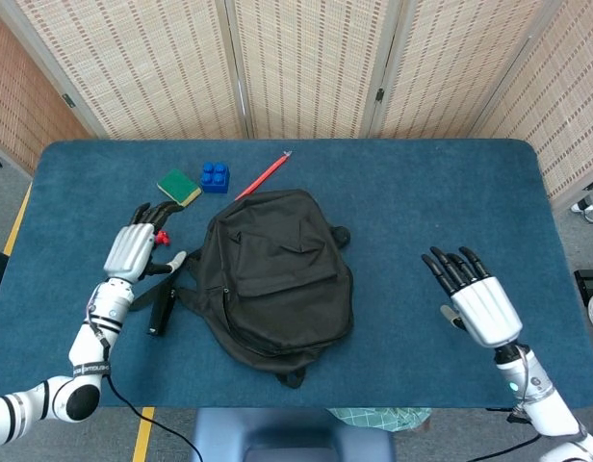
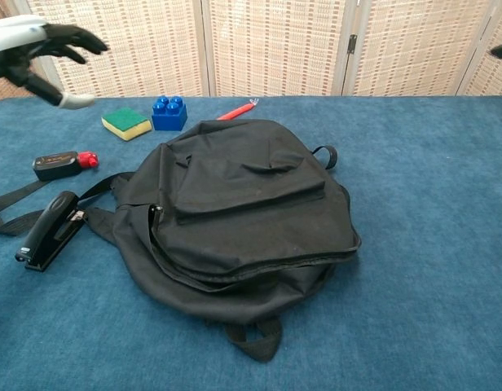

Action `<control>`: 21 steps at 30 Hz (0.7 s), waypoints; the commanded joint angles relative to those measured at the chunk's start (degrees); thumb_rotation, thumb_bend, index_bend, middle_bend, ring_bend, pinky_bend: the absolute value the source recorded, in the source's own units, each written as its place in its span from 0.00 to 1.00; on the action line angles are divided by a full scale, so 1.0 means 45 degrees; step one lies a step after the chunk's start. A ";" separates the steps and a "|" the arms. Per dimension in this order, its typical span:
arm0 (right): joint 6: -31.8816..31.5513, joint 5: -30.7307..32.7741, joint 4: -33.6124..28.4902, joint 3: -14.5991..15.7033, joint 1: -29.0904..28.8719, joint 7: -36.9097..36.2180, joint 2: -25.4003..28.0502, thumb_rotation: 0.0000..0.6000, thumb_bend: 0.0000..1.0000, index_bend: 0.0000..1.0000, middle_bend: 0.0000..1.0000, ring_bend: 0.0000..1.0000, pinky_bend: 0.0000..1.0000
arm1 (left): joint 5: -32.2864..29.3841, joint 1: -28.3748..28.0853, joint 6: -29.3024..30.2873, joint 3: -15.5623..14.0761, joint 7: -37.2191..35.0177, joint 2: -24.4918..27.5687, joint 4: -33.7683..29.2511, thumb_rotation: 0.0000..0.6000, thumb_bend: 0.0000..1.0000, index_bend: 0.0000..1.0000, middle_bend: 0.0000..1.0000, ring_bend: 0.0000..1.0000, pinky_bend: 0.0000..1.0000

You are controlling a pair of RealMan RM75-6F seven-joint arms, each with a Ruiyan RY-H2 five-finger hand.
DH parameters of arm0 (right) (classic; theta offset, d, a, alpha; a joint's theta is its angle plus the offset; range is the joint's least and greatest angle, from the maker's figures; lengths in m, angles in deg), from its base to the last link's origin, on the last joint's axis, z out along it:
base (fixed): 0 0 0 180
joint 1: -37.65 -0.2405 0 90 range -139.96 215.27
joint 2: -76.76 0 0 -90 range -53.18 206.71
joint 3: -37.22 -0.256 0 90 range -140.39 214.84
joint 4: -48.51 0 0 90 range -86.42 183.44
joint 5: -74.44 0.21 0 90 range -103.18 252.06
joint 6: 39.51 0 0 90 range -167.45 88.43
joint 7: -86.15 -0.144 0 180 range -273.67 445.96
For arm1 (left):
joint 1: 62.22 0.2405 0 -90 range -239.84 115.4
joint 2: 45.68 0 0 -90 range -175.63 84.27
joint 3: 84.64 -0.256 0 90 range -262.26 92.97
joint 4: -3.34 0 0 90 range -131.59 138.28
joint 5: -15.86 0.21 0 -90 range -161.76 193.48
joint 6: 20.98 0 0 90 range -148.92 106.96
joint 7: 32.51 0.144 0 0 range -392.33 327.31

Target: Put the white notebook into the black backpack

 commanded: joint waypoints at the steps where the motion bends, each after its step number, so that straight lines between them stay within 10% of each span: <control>1: -0.0110 0.0459 -0.0197 -0.0191 0.0498 -0.0444 0.0329 1.00 0.20 0.03 0.12 0.20 0.16 | 0.0731 0.0962 0.1105 -0.0619 0.0340 0.0147 0.0245 1.00 0.38 0.20 0.15 0.16 0.00; 21: -0.0301 0.2121 -0.1289 -0.0678 0.2861 -0.3049 0.1544 1.00 0.20 0.03 0.08 0.15 0.11 | 0.2929 0.4856 0.4466 -0.2448 0.0484 0.1378 -0.0558 1.00 0.38 0.15 0.13 0.14 0.00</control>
